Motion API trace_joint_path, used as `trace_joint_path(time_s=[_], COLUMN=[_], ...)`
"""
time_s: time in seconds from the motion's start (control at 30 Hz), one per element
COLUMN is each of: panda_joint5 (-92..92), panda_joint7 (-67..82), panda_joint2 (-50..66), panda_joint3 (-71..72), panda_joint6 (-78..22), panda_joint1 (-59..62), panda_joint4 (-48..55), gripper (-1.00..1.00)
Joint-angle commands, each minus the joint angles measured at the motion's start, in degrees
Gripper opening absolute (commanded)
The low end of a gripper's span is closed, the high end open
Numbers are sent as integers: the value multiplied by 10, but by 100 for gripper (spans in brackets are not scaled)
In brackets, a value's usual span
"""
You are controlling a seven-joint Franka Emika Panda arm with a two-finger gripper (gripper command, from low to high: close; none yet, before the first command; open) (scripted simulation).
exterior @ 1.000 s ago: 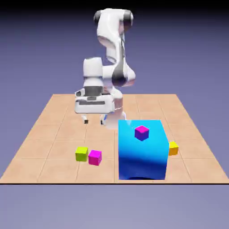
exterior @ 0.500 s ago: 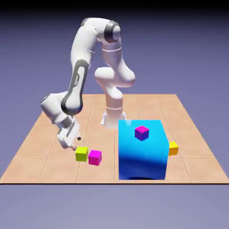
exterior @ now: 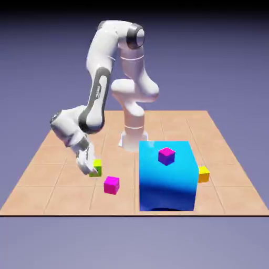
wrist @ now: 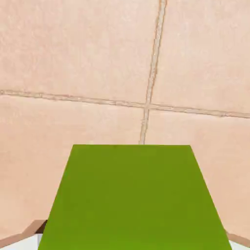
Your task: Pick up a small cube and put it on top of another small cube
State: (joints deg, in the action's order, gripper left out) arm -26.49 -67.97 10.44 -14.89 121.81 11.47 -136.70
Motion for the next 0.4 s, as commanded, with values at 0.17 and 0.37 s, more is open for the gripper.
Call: trace_joint_path(time_s=[0.17,0.37], panda_joint5=[28,32], panda_joint7=[40,37], panda_joint2=[25,20], panda_joint3=[14,12], panda_joint6=[8,1], panda_joint1=[-39,-38], panda_joint4=[3,6], gripper=[-100,100])
